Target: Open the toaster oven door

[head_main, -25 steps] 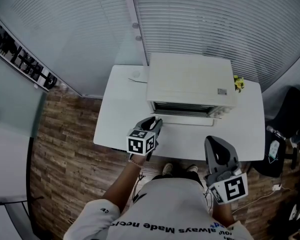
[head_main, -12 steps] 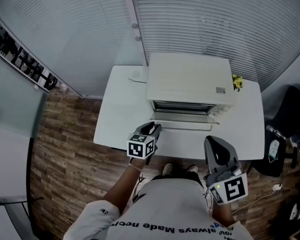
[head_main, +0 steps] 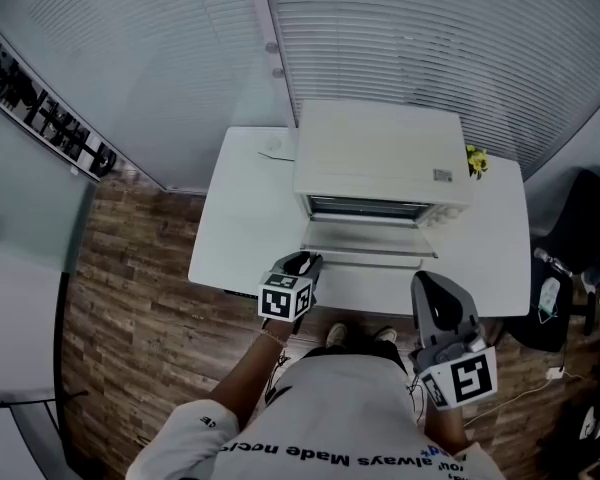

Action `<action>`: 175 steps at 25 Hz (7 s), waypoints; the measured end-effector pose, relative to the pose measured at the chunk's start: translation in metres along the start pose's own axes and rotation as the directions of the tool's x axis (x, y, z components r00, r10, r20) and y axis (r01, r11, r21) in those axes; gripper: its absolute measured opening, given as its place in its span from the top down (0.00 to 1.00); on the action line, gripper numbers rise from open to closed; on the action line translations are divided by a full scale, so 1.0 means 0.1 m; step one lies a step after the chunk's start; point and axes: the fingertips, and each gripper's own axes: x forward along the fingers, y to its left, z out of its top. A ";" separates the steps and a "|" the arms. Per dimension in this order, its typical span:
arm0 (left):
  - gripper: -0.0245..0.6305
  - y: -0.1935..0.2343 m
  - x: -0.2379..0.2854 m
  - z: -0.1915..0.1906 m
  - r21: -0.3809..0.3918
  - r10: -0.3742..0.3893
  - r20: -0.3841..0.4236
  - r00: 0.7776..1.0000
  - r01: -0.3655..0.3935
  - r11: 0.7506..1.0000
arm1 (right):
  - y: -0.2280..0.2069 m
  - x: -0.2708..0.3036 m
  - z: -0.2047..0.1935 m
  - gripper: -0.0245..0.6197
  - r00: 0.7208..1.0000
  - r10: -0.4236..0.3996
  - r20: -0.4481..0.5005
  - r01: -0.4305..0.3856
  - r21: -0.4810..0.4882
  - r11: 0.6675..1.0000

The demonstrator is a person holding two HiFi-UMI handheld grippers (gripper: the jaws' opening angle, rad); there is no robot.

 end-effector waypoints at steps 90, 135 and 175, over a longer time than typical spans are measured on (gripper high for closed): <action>0.83 0.18 0.27 -1.77 -0.070 -0.017 -0.420 0.907 -0.013 0.997 | -0.18 0.19 -0.12 0.95 1.000 -0.004 -0.024 0.005 0.019 1.000; 0.89 -0.47 -0.52 0.53 0.083 -0.108 0.182 0.977 0.094 0.992 | -0.23 0.08 -0.20 0.95 0.997 -0.046 -0.065 0.045 -0.021 0.999; 0.89 -0.96 -1.48 1.83 0.198 -0.207 0.493 0.845 0.122 0.973 | -0.26 0.18 -0.16 0.95 0.996 -0.042 -0.077 0.037 -0.066 0.997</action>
